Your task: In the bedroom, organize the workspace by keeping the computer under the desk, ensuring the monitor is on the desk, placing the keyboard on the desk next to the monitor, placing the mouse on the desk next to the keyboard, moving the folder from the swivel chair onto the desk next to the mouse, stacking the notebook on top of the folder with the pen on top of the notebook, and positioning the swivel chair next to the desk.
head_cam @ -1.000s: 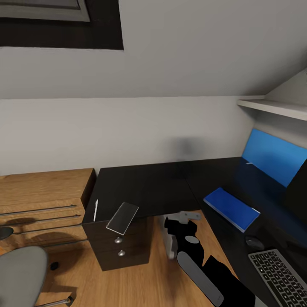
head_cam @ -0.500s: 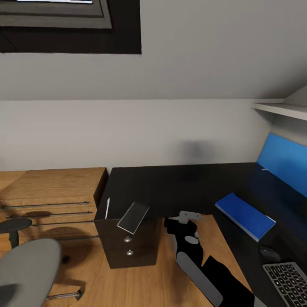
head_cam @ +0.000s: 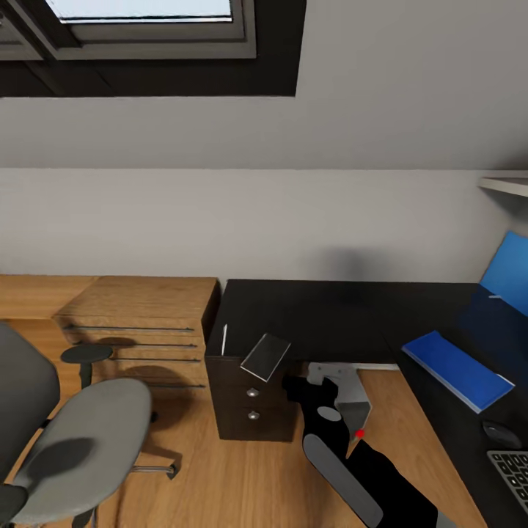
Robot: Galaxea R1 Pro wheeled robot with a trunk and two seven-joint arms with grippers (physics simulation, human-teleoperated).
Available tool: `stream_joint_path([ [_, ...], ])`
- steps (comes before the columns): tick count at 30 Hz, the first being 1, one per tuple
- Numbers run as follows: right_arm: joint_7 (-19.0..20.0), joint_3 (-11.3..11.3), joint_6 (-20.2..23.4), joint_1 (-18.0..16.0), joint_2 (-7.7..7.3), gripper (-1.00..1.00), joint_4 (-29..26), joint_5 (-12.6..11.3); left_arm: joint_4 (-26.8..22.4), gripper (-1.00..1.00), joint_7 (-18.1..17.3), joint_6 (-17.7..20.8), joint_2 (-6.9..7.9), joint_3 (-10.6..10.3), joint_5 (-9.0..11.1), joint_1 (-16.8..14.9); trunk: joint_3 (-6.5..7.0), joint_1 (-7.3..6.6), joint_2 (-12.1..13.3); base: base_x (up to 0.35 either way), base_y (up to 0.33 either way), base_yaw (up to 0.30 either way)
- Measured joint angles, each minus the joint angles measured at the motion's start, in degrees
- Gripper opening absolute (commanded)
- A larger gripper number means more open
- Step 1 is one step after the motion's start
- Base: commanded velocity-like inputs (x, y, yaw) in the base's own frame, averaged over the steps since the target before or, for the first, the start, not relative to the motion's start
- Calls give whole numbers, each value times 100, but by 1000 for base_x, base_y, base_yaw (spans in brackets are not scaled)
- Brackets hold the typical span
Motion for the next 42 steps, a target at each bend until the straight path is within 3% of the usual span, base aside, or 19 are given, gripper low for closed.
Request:
stream_joint_path([
  [4, 7, 38, -4, 0, 1, 100, 3, 3, -63, 100, 13, -10, 0, -9, -5, 0, -3, 0, 0, -5, 3, 3],
  [6, 15, 37, -6, 0, -2, 100, 5, 3, -234, 100, 23, -6, 5, -1, -4, -1, -4, -1, 0, -1, 1, 1],
  [7, 25, 25, -12, 0, -4, 100, 24, 14, -565, 100, 30, -1, 22, 18, 1, -5, -3, 0, -1, 0, 0, 0],
  [9, 30, 22, -135, 0, 0, 100, 263, 20, -651, 100, 31, 2, 26, 32, 20, -1, -39, 43, -79, 0, 0, 0],
  [15, 1, 30, -1374, 0, 103, 100, 795, 7, -694, 100, 27, 6, 27, 37, 29, -2, -147, 175, -320, 0, 0, 0],
  [17, 2, 21, -1990, 0, 173, 100, 1085, 29, -716, 100, 25, 7, 27, 37, 34, -1, -183, 219, -400, 0, 0, 0],
  [22, 18, -30, -2566, -4, 311, 100, 1496, 59, -833, 100, 24, 13, 27, 36, 35, -1, -273, 329, -601, 0, 0, 0],
  [25, 26, -130, -2761, -7, 345, 100, 1601, 61, -1060, 100, 29, 28, 34, 37, 40, -1, -327, 395, -722, 0, 0, 0],
  [29, 24, -531, -3086, -9, 342, 100, 1661, 41, -1546, 100, 148, 166, 82, 133, 43, -1, -399, 483, -883, 0, 0, 0],
  [31, 30, -829, -3282, -10, 322, 100, 1677, 13, -2000, 100, 347, 493, 108, 281, 40, -2, -435, 527, -963, 0, 0, 0],
  [36, 388, -1023, -3394, -6, 254, 100, 1690, -24, -3097, 100, 558, 1242, 132, 543, 80, -3, -524, 636, -1163, 0, 0, 0],
  [38, 683, -1047, -3397, -3, 210, 100, 1691, -92, -3491, 100, 583, 1524, 134, 649, 78, -3, -561, 680, -1244, 0, 0, 0],
  [39, 1231, -1065, -3391, -2, 59, 100, 1692, -481, -3950, 100, 597, 1902, 131, 853, 67, -4, -578, 702, -1284, 0, 0, 0],
  [40, 1403, -1063, -3385, 0, -8, 100, 1695, -636, -4196, 100, 601, 2072, 127, 1004, 73, -3, -596, 724, -1324, 0, 0, 0],
  [42, 2294, -1061, -3202, 6, -283, 100, 1875, -1387, -4554, 100, 596, 2299, 116, 1376, 96, -3, -633, 768, -1404, 0, 0, 0],
])
